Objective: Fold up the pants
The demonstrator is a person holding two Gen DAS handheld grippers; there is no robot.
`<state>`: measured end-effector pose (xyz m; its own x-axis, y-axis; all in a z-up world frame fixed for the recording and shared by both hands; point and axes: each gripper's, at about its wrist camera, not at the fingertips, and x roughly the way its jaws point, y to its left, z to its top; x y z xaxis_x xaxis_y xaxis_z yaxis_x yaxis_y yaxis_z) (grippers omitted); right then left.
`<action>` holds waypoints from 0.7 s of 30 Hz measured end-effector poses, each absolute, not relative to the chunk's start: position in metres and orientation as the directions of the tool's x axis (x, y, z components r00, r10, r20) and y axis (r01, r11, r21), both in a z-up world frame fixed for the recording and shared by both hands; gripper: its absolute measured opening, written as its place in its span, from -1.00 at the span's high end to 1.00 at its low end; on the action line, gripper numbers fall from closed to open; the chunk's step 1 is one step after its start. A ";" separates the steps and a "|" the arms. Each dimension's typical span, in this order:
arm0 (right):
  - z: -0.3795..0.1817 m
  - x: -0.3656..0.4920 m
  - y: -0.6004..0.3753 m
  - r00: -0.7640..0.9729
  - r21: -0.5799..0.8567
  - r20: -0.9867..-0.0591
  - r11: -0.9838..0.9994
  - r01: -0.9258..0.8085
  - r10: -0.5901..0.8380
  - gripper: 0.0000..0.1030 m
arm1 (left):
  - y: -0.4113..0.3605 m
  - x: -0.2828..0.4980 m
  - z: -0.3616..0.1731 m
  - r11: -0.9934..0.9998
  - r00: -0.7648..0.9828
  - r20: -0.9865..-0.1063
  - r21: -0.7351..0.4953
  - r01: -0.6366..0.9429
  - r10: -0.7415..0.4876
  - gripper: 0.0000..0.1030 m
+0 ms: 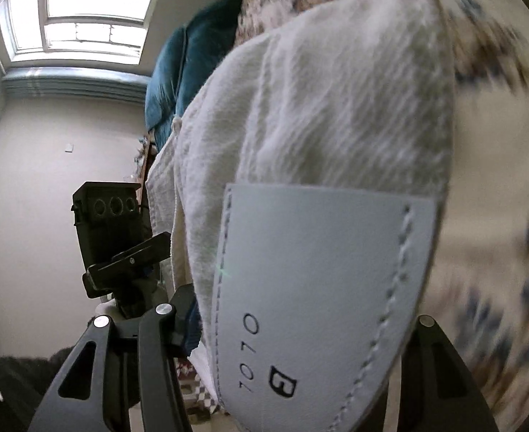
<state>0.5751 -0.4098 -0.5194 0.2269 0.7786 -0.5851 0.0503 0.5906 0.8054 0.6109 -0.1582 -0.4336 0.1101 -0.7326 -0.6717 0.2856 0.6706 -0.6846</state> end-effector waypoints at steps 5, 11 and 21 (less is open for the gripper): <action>-0.541 0.698 -0.427 0.222 0.802 -0.586 0.597 0.022 0.780 -0.11 | -0.165 0.714 -0.447 0.709 0.147 -0.704 -0.635 0.308 -0.695 -0.99; -0.608 0.791 -0.411 0.168 0.785 -0.618 0.613 0.088 0.768 -0.11 | -0.164 0.793 -0.524 0.744 0.068 -0.754 -0.622 0.244 -0.653 -0.99; -0.643 0.775 -0.420 0.104 0.676 -0.733 0.703 0.222 0.672 -0.67 | -0.135 0.801 -0.548 0.825 0.073 -0.825 -0.549 0.132 -0.561 -0.99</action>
